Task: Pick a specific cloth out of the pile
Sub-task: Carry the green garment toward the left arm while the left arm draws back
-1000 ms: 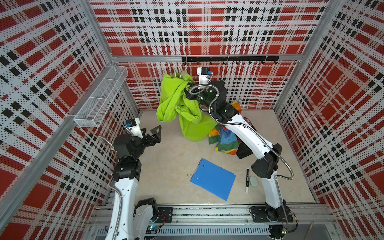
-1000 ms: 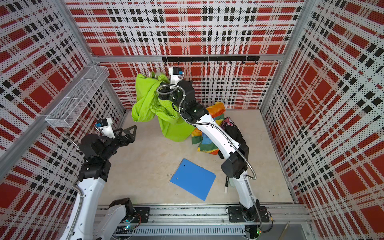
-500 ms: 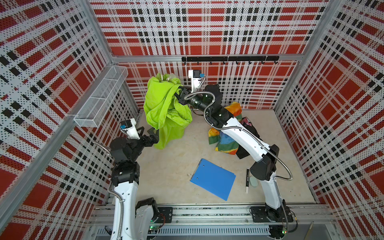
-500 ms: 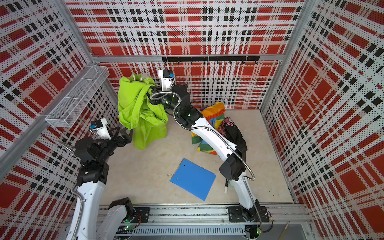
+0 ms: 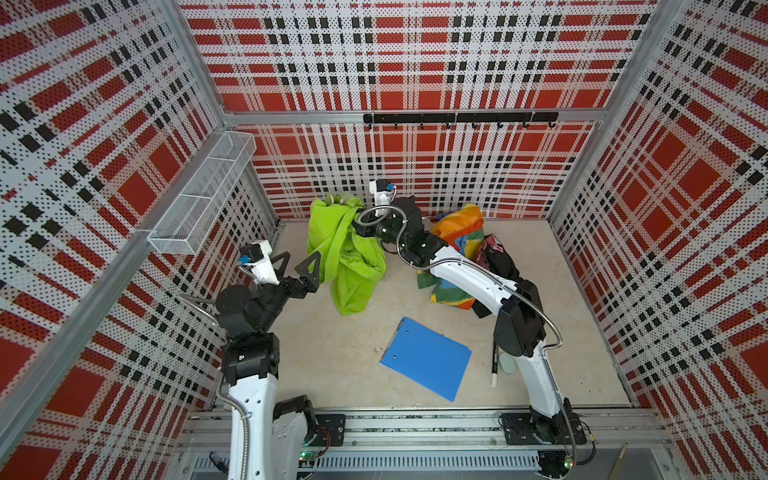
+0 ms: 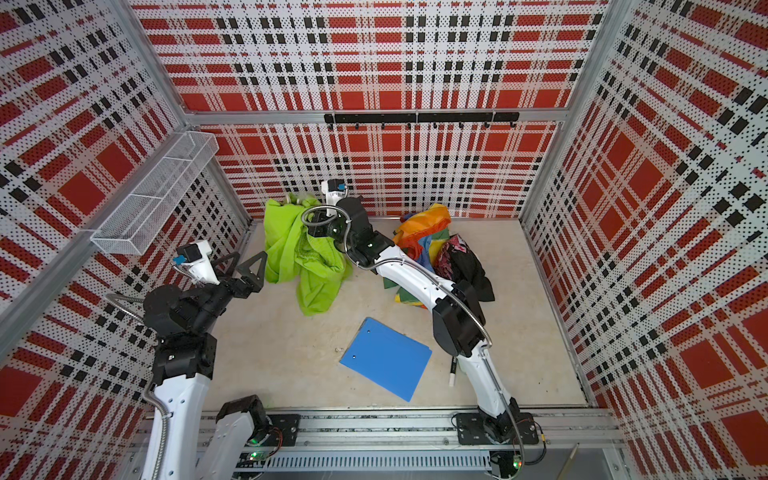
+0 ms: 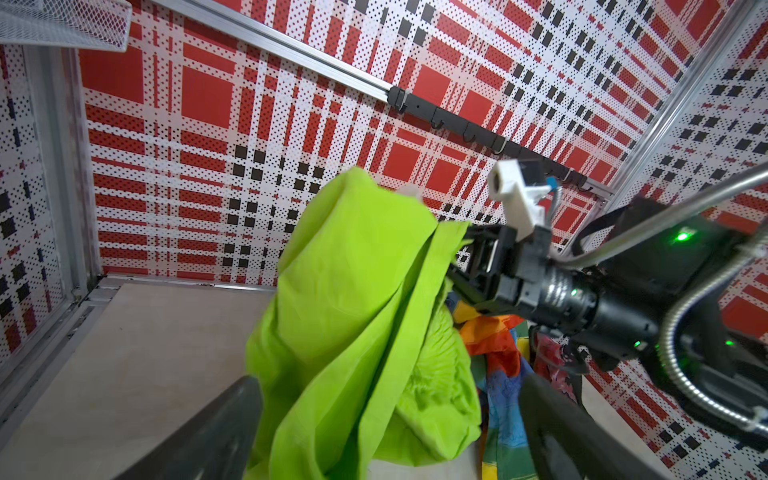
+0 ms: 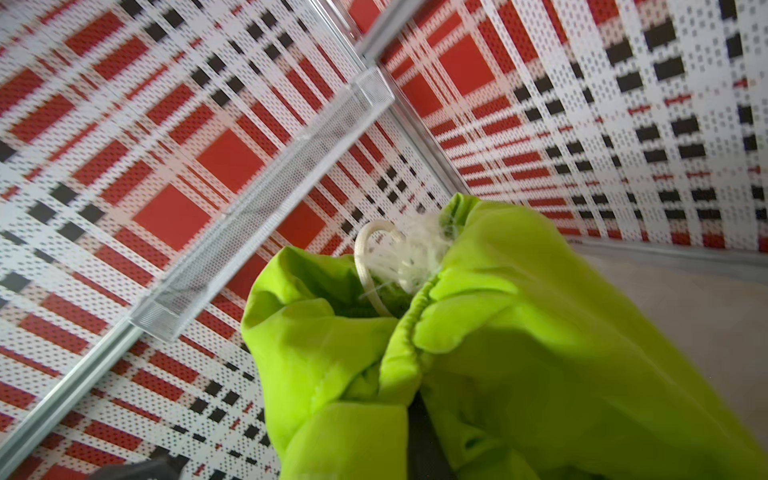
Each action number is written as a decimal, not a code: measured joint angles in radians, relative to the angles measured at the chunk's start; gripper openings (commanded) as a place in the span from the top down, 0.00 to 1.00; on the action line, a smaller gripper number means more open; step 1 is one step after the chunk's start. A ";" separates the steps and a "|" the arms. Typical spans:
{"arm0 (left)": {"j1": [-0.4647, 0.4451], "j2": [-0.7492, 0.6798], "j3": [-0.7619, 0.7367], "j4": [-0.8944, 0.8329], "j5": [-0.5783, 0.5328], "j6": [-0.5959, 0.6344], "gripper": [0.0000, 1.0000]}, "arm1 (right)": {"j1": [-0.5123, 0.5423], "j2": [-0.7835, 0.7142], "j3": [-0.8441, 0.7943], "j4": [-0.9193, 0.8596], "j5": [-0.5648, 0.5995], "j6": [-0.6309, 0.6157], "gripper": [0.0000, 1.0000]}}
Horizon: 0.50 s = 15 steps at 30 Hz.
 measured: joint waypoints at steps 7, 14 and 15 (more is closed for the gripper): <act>0.004 0.078 0.000 0.010 0.037 -0.022 0.01 | 0.000 0.032 -0.191 0.024 0.021 0.009 0.96; 0.006 0.129 0.000 0.005 0.049 -0.041 0.01 | 0.002 0.119 -0.193 0.015 0.041 0.004 0.96; 0.006 0.131 0.000 0.004 0.051 -0.042 0.01 | 0.002 0.129 -0.198 0.014 0.043 0.006 0.96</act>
